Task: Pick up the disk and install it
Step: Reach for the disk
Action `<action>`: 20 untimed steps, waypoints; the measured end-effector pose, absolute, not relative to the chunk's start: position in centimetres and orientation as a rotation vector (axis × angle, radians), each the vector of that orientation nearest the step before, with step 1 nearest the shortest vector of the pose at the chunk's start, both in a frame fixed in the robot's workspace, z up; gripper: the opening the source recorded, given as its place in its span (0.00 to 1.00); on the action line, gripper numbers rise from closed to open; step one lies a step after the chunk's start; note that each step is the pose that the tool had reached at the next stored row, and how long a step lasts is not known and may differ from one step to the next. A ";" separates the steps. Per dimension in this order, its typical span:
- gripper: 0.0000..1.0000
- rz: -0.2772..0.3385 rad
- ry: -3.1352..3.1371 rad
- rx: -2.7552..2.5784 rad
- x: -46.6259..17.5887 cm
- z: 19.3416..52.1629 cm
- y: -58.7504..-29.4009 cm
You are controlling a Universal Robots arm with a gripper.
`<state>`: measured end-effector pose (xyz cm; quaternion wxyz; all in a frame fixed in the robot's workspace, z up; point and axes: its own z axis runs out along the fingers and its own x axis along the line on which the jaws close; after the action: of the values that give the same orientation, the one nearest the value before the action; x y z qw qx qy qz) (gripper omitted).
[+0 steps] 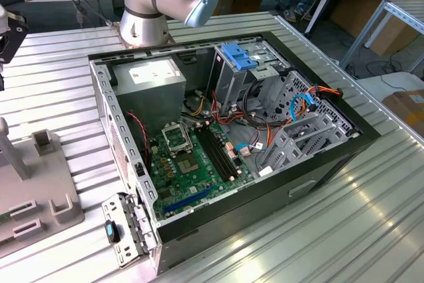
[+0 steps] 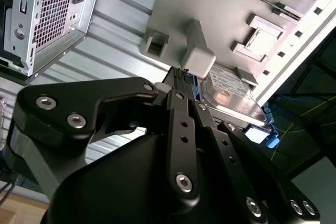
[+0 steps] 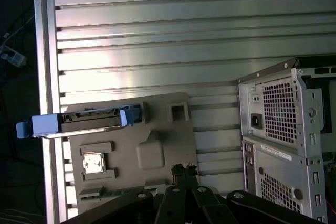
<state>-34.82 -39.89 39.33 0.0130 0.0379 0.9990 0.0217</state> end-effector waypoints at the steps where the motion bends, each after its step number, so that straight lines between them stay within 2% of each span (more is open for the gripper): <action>1: 0.11 0.068 3.112 0.118 -34.9 39.3 -39.9; 20: 0.11 0.068 3.113 0.118 -38.1 39.3 -39.9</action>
<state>-38.06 -39.89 39.32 0.0131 0.0379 0.9990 0.0217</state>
